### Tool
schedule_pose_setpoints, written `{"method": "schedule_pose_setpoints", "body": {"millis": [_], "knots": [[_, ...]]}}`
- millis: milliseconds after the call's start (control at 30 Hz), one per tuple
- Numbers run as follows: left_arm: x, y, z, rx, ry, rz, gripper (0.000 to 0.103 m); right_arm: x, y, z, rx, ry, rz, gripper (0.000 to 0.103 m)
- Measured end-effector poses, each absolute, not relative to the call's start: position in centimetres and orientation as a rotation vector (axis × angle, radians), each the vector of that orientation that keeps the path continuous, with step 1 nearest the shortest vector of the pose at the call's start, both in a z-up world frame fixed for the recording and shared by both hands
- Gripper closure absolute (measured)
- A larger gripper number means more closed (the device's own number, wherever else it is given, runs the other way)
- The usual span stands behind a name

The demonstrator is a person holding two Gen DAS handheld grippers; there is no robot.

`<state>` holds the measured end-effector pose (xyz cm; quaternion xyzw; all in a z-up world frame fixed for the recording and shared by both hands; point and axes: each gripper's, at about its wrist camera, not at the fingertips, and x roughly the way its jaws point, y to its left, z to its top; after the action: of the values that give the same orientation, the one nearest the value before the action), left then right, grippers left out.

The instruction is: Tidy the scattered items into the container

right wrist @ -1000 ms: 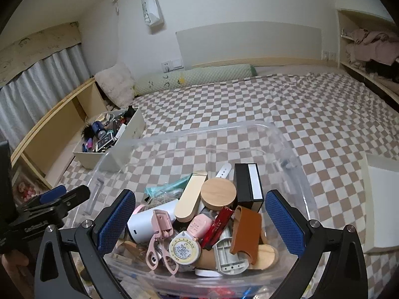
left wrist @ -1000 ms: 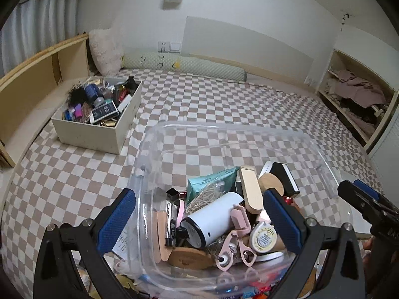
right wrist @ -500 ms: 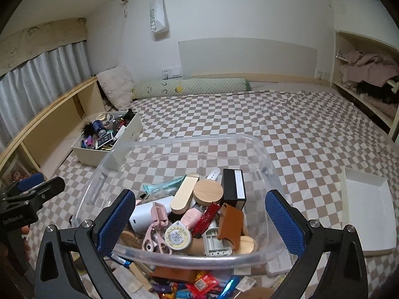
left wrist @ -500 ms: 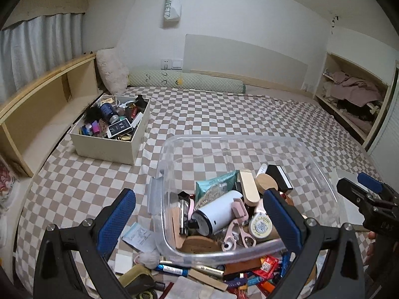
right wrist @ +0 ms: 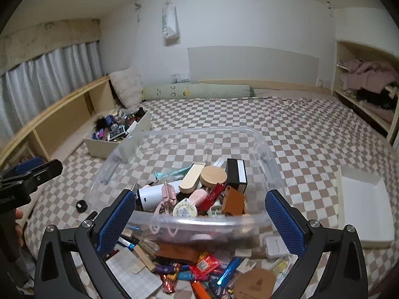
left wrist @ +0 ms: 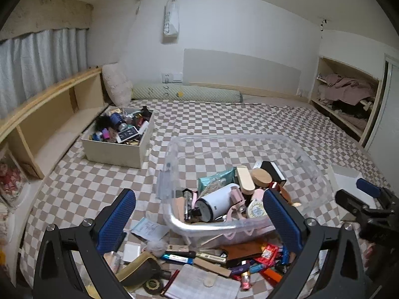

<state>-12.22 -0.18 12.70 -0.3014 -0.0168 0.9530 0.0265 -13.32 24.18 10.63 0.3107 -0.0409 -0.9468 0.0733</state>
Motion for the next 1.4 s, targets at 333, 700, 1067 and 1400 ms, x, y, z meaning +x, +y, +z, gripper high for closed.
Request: {"method": "schedule_pose_setpoints", "body": {"millis": [333,700,1067,1400], "knots": [[-7.5,-0.6,13.3,-0.806,-0.042,2.965,0.0,-8.0,24.9,11.4,0.78,-0.125,-2.88,0.0],[-3.0,1.1,14.0,-0.712,-0.006,2.91,0.0,-3.9,23.5,9.9,0.757,0.035,-2.877,0.0],[-1.6,2.0,12.5,-0.737,0.047,2.912,0.0,-1.5,24.7,9.1,0.718,0.034,-2.934,0.0],[-0.3,2.1,11.0,-0.768,0.067,2.91,0.0,-0.3,24.8,8.3,0.737,0.045,-2.924,0.0]]}}
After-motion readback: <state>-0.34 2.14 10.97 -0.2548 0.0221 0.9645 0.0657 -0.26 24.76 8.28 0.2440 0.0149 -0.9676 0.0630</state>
